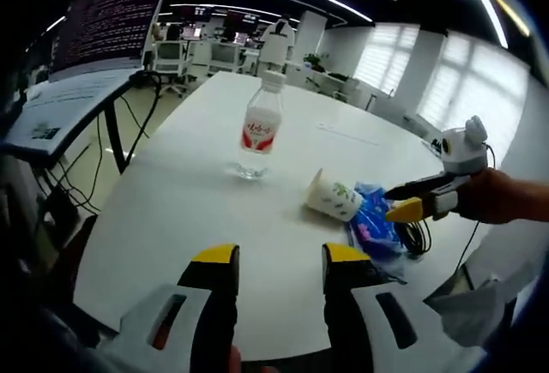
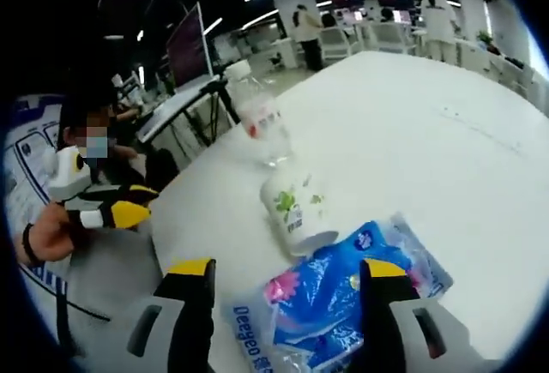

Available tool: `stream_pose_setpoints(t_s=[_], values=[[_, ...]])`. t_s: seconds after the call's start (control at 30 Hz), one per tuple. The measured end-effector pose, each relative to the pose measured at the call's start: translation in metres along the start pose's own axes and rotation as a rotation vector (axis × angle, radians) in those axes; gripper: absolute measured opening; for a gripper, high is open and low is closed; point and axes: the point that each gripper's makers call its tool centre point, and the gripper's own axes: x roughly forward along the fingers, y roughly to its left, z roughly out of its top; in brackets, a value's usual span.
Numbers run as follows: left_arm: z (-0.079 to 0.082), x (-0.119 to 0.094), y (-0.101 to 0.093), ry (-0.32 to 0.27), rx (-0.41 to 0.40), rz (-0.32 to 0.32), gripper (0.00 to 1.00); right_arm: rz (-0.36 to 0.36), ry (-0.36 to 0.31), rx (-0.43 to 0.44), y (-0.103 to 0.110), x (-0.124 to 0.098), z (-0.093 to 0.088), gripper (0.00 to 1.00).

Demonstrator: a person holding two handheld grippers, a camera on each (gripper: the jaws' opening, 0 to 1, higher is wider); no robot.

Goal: Arrange the tabletop items into an orderly group along one side of the table until the central work area is clear of visible clutter.

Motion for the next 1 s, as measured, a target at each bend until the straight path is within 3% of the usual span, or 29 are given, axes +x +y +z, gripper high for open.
stream_pose_setpoints(t_s=[0.33,0.67,0.87,1.0], values=[[0.002,0.000,0.001,-0.002,0.000,0.000,0.37,-0.030,0.010,0.029,-0.004,0.021,0.018,0.65],[0.003,0.000,0.002,0.000,-0.002,0.000,0.37,-0.019,0.069,-0.008,-0.004,0.042,0.016,0.63],[0.003,0.003,0.003,0.000,-0.008,-0.003,0.38,-0.081,0.258,-0.295,-0.011,0.051,-0.007,0.58],[0.002,0.003,0.004,0.001,-0.010,-0.006,0.38,-0.074,0.247,-0.329,-0.006,0.059,0.001,0.57]])
